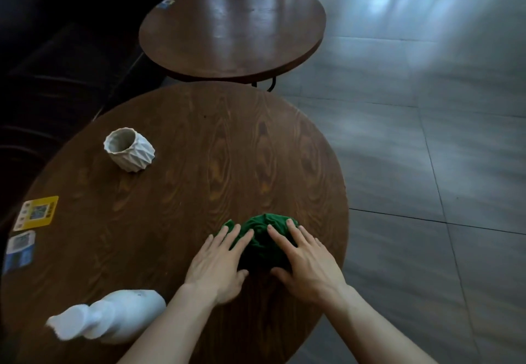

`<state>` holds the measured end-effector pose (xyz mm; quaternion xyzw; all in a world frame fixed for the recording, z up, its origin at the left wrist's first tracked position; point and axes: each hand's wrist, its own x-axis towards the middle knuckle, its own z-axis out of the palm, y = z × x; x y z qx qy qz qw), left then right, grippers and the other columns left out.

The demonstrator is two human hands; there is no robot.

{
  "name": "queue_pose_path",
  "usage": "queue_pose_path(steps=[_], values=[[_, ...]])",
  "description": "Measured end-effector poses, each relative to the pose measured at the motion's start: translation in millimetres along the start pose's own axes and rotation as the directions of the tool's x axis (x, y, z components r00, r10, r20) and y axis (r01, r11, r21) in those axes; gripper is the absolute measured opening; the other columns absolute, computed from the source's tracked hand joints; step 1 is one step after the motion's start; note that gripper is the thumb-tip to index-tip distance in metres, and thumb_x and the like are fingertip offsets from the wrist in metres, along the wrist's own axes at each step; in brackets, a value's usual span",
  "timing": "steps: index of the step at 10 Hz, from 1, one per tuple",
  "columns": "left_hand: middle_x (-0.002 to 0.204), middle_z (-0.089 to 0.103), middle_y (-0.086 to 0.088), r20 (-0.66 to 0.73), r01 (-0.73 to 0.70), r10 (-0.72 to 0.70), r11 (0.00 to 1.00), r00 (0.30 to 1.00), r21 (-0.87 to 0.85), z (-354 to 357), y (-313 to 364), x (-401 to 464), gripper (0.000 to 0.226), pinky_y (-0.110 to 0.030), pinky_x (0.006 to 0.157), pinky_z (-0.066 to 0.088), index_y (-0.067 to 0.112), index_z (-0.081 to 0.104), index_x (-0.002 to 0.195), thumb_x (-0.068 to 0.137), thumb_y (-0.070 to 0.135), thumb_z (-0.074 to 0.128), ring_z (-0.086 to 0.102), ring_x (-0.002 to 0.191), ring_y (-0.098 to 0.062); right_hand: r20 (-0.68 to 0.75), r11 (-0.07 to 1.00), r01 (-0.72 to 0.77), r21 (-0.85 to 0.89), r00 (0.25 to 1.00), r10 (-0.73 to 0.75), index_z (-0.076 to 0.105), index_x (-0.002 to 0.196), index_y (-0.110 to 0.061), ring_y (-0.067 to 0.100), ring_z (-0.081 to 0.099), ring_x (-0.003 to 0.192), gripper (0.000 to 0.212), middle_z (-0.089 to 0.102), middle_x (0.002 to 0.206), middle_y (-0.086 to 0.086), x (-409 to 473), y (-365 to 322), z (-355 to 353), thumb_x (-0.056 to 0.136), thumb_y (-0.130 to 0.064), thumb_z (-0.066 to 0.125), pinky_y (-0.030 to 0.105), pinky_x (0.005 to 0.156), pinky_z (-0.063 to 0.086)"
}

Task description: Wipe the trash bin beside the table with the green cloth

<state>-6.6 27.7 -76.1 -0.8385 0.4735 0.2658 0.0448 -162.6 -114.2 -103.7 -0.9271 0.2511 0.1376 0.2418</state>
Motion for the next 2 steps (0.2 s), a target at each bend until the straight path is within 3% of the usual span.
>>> queue_pose_path(steps=[2], values=[[0.171,0.012,0.006,-0.073,0.012,-0.015,0.999,0.997,-0.041,-63.6,-2.2,-50.2,0.072,-0.039,0.129,0.004,0.039,0.007,0.160,0.101,0.048,0.046,0.004,0.158,-0.016,-0.024,0.992,-0.116,-0.048,0.993,0.115,0.028,0.158,-0.036,0.034,0.039,0.147,0.070,0.019,0.171,0.011,-31.3,-21.3,-56.2,0.098,-0.061,0.053,0.048,0.115,0.042]])
